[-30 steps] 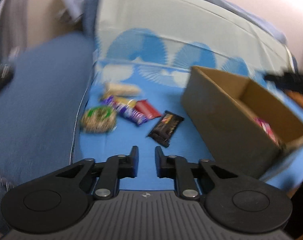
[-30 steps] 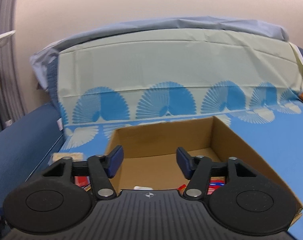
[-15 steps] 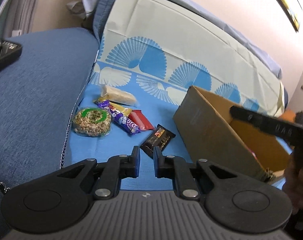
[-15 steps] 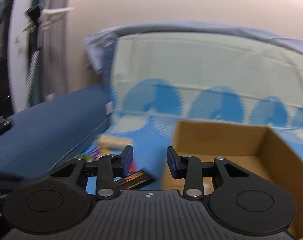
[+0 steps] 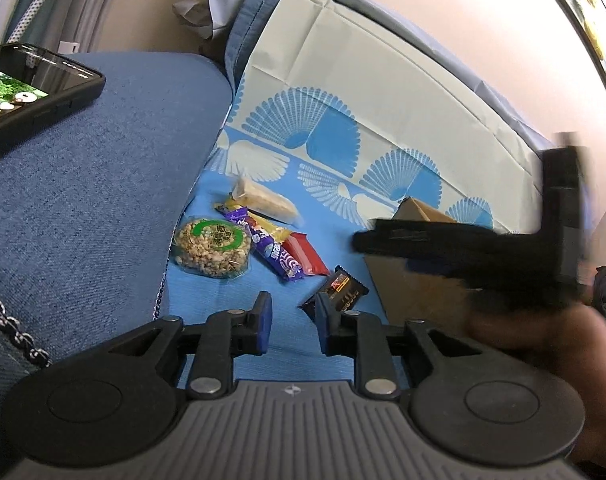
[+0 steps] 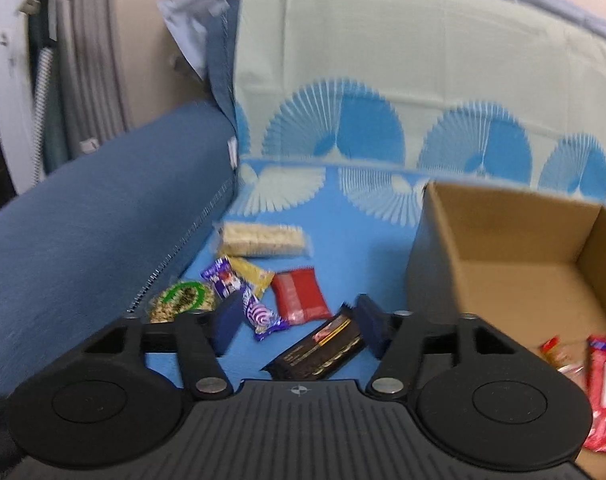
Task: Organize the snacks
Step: 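Return both tools to the snacks and grasp the dark chocolate bar with the right gripper, then grasp the round nut cake pack with the left gripper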
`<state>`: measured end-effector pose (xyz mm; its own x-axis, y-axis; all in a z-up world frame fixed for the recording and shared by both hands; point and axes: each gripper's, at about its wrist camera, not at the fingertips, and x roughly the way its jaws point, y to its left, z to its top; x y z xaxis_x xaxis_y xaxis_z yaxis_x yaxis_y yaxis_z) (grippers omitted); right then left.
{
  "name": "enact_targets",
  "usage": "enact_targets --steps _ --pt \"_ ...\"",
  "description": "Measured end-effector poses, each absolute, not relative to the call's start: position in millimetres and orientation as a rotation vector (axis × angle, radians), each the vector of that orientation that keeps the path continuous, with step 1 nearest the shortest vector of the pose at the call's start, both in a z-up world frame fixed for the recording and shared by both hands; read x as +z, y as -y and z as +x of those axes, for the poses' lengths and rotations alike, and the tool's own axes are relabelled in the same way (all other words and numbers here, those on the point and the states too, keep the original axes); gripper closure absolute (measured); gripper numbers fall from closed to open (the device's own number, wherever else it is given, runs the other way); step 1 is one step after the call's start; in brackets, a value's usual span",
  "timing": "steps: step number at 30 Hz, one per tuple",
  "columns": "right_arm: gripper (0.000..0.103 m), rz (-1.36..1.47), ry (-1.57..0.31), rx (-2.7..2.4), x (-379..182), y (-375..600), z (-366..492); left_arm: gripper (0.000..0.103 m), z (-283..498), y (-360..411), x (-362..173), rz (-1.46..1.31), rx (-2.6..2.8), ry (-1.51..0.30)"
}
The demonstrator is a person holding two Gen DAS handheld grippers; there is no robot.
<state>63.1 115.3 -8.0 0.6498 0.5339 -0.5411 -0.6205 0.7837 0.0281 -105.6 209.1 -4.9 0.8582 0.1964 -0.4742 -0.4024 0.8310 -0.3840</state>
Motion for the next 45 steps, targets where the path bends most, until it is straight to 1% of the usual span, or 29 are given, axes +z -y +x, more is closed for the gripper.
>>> enact_targets --steps 4,14,15,16,17,18,19,20,27,34,39,42,45 --pt "0.027 -0.179 -0.657 0.578 -35 -144 86 0.077 -105 -209 -5 -0.486 0.321 -0.442" --pt "0.024 -0.192 -0.83 0.451 -79 -163 127 0.076 -107 -208 -5 -0.469 0.283 -0.456" --pt "0.025 -0.198 -0.843 0.445 -82 -164 129 0.076 -107 -208 -5 -0.468 0.281 -0.457" --pt "0.029 -0.202 -0.856 0.447 -85 -165 131 0.076 -107 -207 -6 -0.467 0.279 -0.457" --pt "0.041 -0.2 -0.862 0.458 -87 -164 131 0.076 -108 -207 -6 -0.466 0.278 -0.458" --pt "0.046 -0.21 -0.844 0.458 -85 -164 129 0.076 -108 -207 -6 -0.466 0.276 -0.457" --pt "0.058 -0.223 -0.836 0.461 -84 -163 126 0.076 -108 -207 -6 -0.466 0.276 -0.456" --pt "0.061 -0.227 -0.84 0.468 -82 -161 124 0.076 -110 -207 -6 -0.466 0.276 -0.456" --pt "0.062 -0.357 -0.809 0.607 -55 -137 90 0.076 -111 -205 -6 -0.466 0.28 -0.456" --pt "0.062 -0.382 -0.776 0.78 -18 -80 31 0.073 -107 -206 -6 -0.472 0.294 -0.46" --pt "0.062 -0.34 -0.78 0.779 -24 -69 18 0.07 -101 -206 -6 -0.468 0.318 -0.475" --pt "0.062 -0.289 -0.811 0.748 -37 -70 19 0.07 -100 -206 -6 -0.465 0.333 -0.482" --pt "0.062 -0.301 -0.821 0.724 -51 -71 19 0.069 -98 -205 -7 -0.458 0.349 -0.494"
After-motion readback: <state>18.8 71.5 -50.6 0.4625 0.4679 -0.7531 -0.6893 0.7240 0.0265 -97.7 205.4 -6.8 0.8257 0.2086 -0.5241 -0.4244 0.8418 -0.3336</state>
